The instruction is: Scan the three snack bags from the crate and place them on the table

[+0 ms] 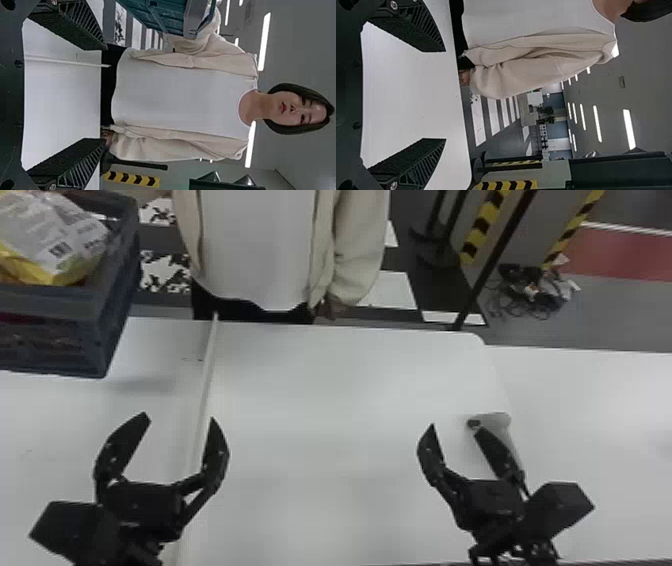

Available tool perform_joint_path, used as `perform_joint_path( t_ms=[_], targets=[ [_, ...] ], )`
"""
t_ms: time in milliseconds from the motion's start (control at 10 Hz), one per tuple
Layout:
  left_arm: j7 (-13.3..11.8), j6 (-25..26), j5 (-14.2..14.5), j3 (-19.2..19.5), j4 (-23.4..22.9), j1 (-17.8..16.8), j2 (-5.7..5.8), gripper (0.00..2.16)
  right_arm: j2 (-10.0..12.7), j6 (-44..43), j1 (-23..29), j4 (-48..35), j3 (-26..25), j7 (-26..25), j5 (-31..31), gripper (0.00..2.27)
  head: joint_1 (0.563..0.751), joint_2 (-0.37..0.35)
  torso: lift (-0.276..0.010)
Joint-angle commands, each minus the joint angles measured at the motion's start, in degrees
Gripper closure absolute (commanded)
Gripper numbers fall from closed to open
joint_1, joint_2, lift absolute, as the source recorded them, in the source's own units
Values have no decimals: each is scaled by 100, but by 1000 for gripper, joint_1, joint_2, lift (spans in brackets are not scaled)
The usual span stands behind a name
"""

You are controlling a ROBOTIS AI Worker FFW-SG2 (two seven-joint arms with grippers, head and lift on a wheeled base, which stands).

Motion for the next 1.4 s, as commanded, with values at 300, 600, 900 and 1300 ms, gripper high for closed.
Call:
perform_joint_path(
  t_ms=[300,600,900,1300],
  targets=[
    [-25,8,0,0,5,0,-9,46,0,0,0,0,9,0,7,76,695,-146,-62],
    [-17,26,0,0,5,0,-9,46,0,0,0,9,26,0,7,76,695,-146,-62],
    [27,8,53,79,-12,0,-26,-1,0,0,0,9,35,0,-2,76,695,-139,-62],
    [150,-62,536,659,-215,26,-53,73,0,0,9,26,70,0,7,76,695,-88,-62]
  ],
)
